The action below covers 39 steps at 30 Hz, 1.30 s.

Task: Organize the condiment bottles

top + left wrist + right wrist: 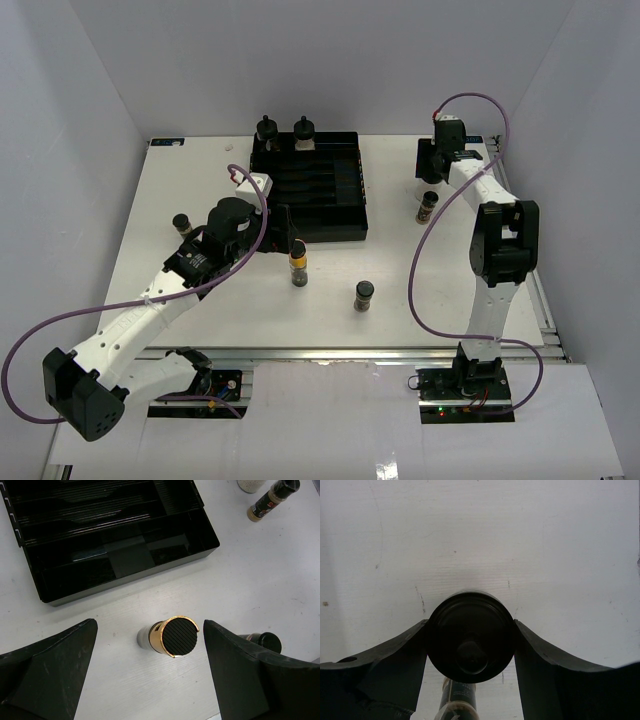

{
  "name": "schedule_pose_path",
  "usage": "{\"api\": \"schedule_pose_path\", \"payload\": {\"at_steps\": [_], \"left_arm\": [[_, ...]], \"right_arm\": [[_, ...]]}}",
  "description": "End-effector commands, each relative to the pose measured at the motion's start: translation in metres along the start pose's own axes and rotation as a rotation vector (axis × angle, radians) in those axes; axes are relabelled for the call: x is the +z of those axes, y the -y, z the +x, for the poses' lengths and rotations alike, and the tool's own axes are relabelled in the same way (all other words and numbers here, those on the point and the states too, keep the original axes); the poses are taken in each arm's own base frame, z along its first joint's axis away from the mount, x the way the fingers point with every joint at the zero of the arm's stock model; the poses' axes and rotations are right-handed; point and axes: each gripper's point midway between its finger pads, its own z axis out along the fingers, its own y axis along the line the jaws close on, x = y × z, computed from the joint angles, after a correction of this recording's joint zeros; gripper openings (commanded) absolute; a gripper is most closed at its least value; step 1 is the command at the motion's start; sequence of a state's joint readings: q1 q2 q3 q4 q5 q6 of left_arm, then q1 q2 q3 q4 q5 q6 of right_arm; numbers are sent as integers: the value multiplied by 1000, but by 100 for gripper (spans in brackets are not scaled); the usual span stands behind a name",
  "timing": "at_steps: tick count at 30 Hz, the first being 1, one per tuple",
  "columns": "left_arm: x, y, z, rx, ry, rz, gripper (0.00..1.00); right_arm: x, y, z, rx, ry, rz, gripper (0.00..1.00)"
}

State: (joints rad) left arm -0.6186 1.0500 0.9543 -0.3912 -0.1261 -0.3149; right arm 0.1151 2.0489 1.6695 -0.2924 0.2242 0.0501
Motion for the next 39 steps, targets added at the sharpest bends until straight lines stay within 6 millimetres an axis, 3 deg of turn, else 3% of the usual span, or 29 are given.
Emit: {"api": "schedule_pose_path", "payload": {"at_steps": [1,12,18,23,27,39], "left_arm": [[-6,0,-6,1,25,3,98],[-6,1,-5,3,22,5,98],[-7,2,-6,-3,29,15,98],[-7,3,-5,-2,24,19,98],[-7,3,-5,-2,23,20,98],[-6,4,-4,-4,20,25,98]], "right_arm": [[-10,-21,-60,-24,151,-37,8],[-60,-99,-146,-108,429,-90,8],[-73,-155,-183,-118,593,-206,8],[-77,-189,-205,-115,689,-272,8],[-66,-209,-207,-109,720,-300,8],[-29,-241,-193,-74,779,-366,8]]}}
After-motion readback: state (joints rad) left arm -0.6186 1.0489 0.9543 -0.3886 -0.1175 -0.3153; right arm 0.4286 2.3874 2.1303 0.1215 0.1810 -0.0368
